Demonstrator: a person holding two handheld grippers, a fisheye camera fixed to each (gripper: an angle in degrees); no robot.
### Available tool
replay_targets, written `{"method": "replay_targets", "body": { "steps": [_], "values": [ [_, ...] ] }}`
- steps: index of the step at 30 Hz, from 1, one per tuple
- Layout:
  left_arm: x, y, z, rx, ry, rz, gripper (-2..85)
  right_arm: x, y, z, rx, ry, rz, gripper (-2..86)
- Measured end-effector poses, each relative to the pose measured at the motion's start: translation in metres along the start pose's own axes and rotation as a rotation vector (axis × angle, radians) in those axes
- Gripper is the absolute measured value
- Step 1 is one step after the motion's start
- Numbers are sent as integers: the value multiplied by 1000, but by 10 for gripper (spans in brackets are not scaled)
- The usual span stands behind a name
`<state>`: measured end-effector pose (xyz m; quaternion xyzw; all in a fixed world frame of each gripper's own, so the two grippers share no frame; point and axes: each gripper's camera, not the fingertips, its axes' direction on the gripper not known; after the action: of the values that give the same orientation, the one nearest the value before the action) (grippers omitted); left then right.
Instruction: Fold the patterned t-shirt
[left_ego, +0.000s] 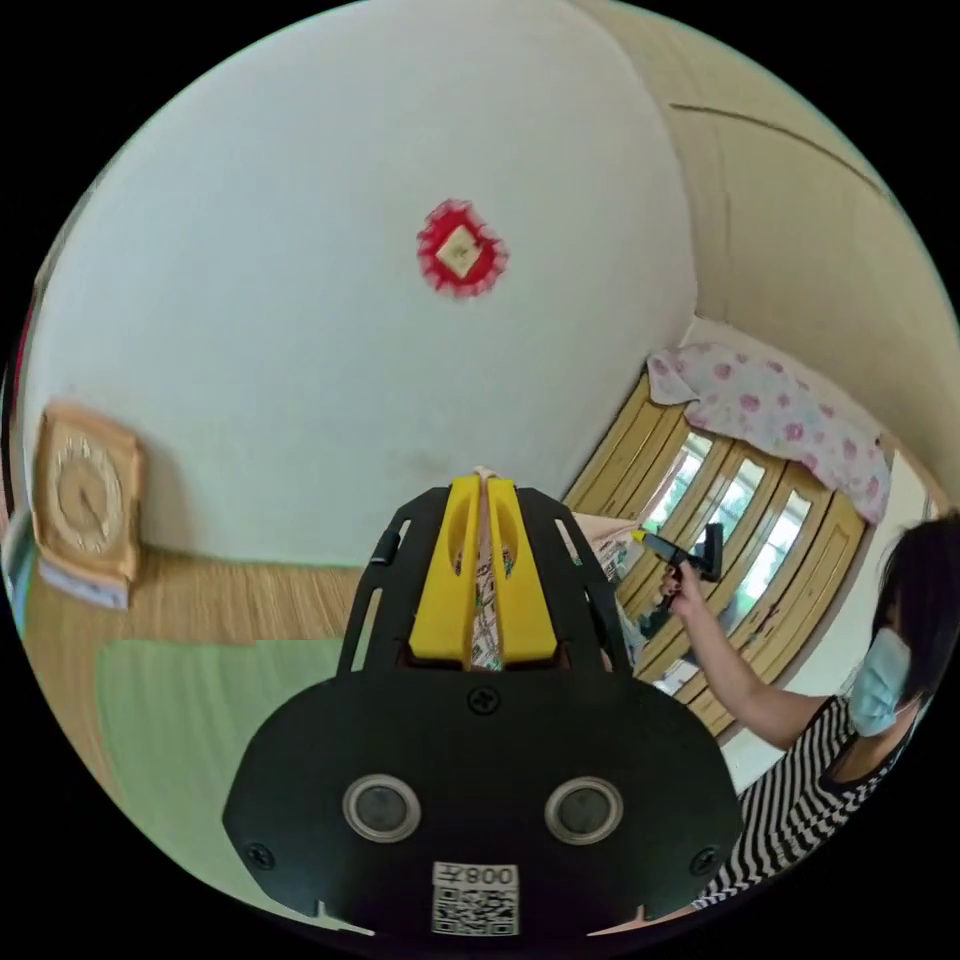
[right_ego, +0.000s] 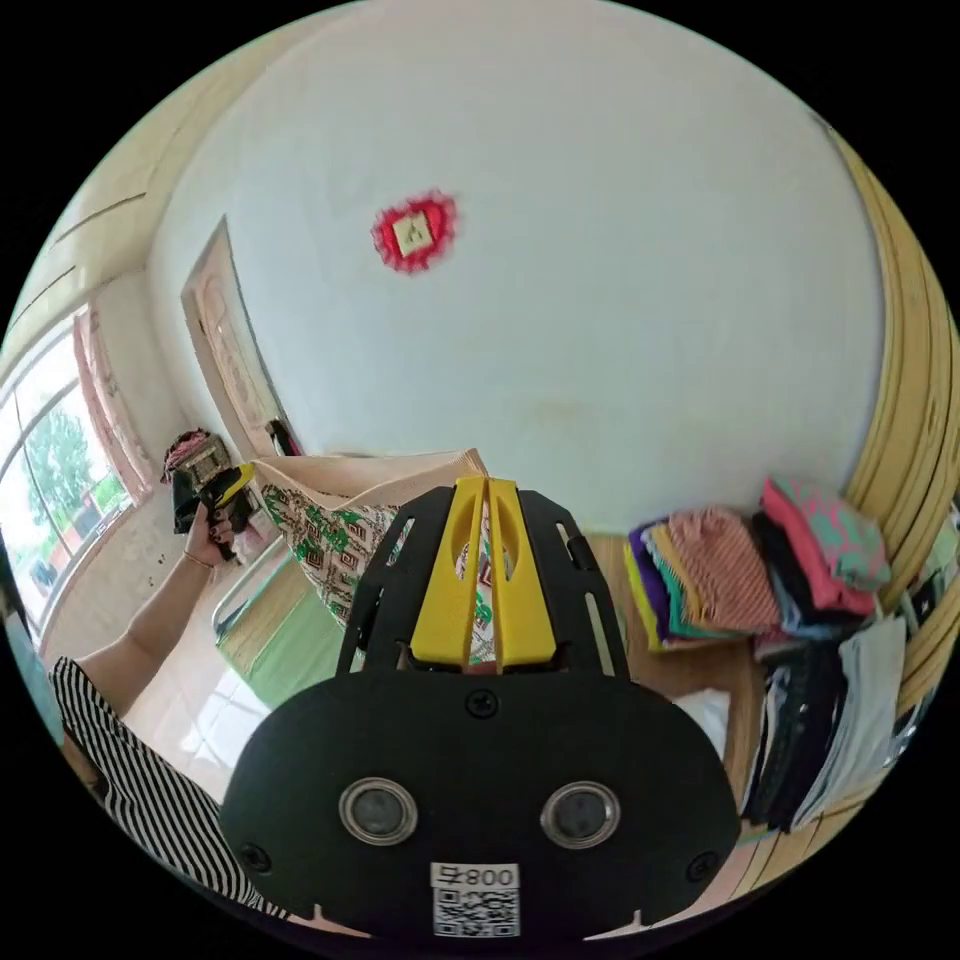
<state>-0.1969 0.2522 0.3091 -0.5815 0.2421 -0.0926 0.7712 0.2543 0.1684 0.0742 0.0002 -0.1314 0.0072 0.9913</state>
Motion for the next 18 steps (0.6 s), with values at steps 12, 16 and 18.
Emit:
{"method": "replay_targets", "body": {
  "steps": [12,16,18],
  "values": [
    [31,75,-123,-65,-49,99,9,-11,82,-14,-22,-193,-51,2],
    [-10,169,-123,-284,-101,-115,9,2,165,53,-265,-221,39,2],
    [-28,212,-118,-379,-129,-210,9,9,205,86,-388,-200,89,2]
  ]
}}
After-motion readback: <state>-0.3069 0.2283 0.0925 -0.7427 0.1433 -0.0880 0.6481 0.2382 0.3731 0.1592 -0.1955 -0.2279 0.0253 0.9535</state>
